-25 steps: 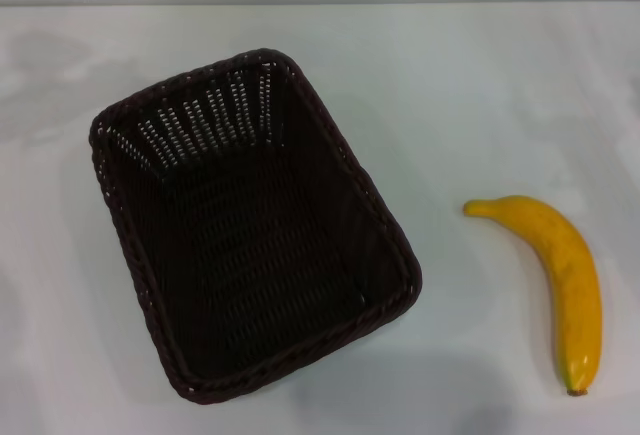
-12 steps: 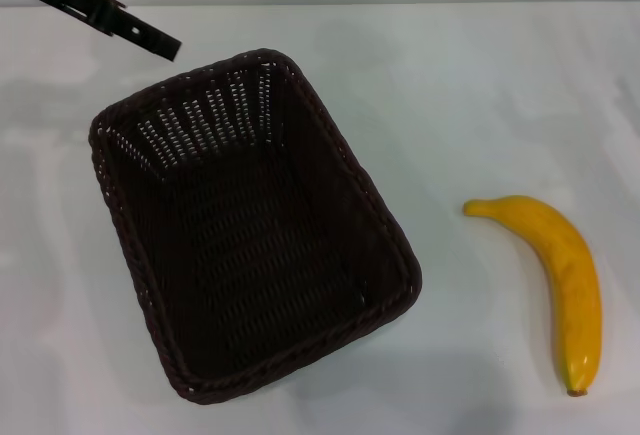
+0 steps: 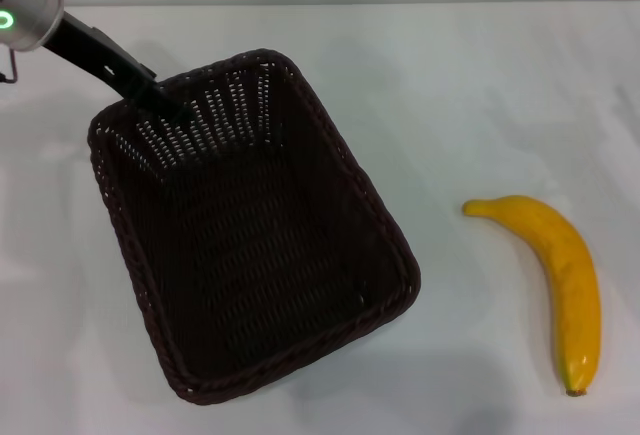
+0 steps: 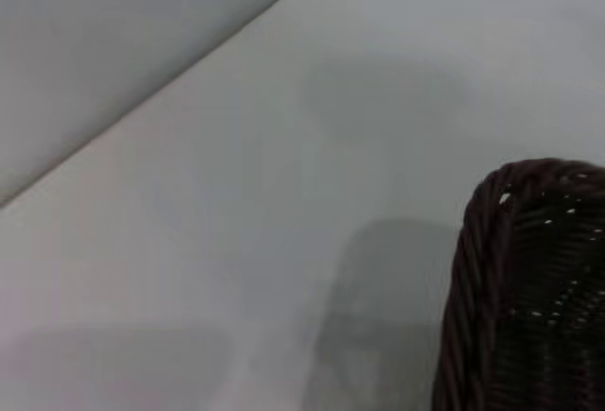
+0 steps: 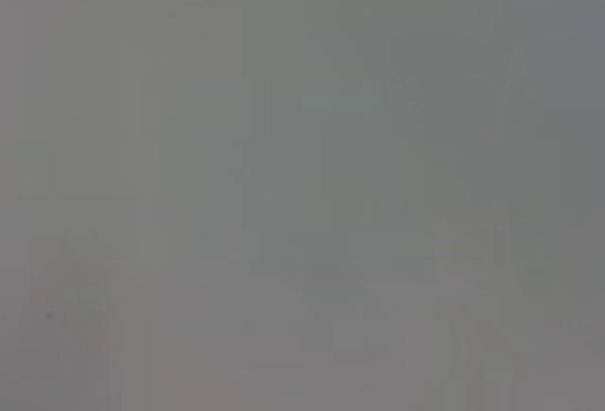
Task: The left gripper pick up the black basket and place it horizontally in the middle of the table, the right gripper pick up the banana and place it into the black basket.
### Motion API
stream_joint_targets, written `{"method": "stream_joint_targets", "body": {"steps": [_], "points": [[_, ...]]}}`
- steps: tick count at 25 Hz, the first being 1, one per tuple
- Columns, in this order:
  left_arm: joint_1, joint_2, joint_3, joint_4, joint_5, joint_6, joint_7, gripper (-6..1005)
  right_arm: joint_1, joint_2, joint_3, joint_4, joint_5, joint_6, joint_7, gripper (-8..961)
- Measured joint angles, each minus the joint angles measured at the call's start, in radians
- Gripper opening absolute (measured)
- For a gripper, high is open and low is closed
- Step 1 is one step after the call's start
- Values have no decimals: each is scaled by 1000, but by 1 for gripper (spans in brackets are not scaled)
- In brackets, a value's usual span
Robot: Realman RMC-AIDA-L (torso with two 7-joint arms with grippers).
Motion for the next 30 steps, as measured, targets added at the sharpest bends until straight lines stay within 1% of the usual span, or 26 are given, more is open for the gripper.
{"method": "stream_joint_targets", "body": {"steps": [2, 3, 4, 5, 7, 10, 12, 18, 23, 25, 26, 28, 30], "points": [[3, -6, 0, -10, 1, 22, 14, 858, -1, 0, 0, 5, 0, 5, 0, 843], [5, -13, 1, -12, 2, 32, 21, 858, -2, 0, 0, 7, 0, 6, 0, 843], [6, -22, 2, -14, 5, 44, 26, 858, -3, 0, 0, 10, 0, 7, 0, 843], [8, -37, 3, -15, 9, 63, 37, 858, -3, 0, 0, 13, 0, 8, 0, 844], [10, -56, 4, -15, 13, 88, 50, 858, -4, 0, 0, 21, 0, 11, 0, 844], [11, -72, 5, -18, 16, 115, 57, 858, -4, 0, -1, 25, 0, 16, 0, 843], [11, -74, 4, -19, 14, 122, 54, 854, -4, 0, -4, 25, 0, 19, 0, 843], [18, -76, 3, -30, 9, 136, 54, 687, -4, 0, -6, 32, 0, 27, 0, 843], [24, -79, -6, -42, -18, 137, 48, 448, -6, 0, -6, 32, 0, 29, 1, 843], [25, -78, -6, -43, -26, 133, 43, 431, -6, 0, -6, 32, 0, 29, 1, 843], [33, -70, -10, -40, -43, 118, 19, 423, -6, 0, -6, 32, 0, 29, 1, 843], [36, -64, -15, -38, -54, 107, 8, 406, -6, 0, -6, 32, 0, 29, 1, 843], [42, -52, -28, -37, -79, 85, -3, 389, -6, 0, -6, 32, 0, 29, 1, 844]]}}
